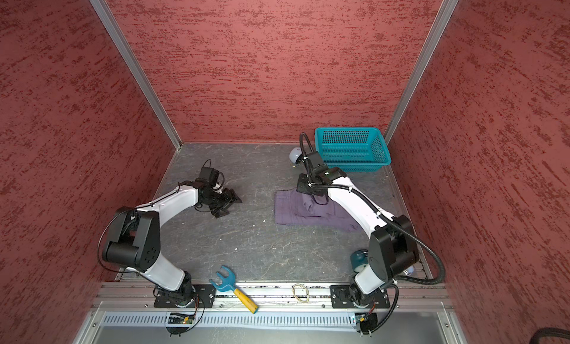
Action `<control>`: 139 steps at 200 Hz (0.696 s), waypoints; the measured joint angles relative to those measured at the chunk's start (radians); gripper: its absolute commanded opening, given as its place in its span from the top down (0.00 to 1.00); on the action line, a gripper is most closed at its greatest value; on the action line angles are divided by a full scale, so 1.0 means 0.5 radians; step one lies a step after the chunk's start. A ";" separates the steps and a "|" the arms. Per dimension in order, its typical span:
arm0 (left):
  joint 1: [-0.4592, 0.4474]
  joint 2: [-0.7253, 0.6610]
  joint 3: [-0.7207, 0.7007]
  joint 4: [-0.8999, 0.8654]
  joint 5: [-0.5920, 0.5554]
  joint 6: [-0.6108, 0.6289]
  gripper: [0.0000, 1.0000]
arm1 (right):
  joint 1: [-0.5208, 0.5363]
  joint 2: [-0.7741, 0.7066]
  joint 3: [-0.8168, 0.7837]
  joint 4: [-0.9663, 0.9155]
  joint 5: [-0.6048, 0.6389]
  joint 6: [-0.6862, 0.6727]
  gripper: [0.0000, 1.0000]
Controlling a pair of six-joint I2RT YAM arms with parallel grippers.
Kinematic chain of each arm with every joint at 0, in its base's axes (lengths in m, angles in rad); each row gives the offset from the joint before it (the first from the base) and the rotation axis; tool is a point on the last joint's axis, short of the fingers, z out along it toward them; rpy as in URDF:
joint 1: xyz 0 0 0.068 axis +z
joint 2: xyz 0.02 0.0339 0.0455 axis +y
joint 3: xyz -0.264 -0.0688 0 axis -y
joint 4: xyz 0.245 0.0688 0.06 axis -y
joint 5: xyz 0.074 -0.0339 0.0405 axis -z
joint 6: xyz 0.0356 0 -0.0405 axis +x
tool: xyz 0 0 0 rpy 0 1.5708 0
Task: Fold and stack the trousers
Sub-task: Fold the trousers at the center of the table.
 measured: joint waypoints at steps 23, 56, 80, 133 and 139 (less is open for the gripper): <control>-0.061 0.057 0.000 0.061 0.025 -0.017 0.23 | 0.095 0.108 0.053 0.041 -0.013 0.031 1.00; -0.125 0.166 0.000 0.132 0.075 -0.051 0.22 | 0.183 0.246 0.096 0.107 -0.050 0.067 1.00; -0.149 0.198 0.000 0.175 0.095 -0.066 0.21 | 0.235 0.330 0.108 0.137 -0.071 0.079 1.00; -0.210 0.269 0.055 0.264 0.146 -0.104 0.19 | 0.360 0.487 0.121 0.182 -0.099 0.089 1.00; -0.215 0.276 0.062 0.270 0.151 -0.105 0.19 | 0.375 0.507 0.134 0.180 -0.097 0.086 1.00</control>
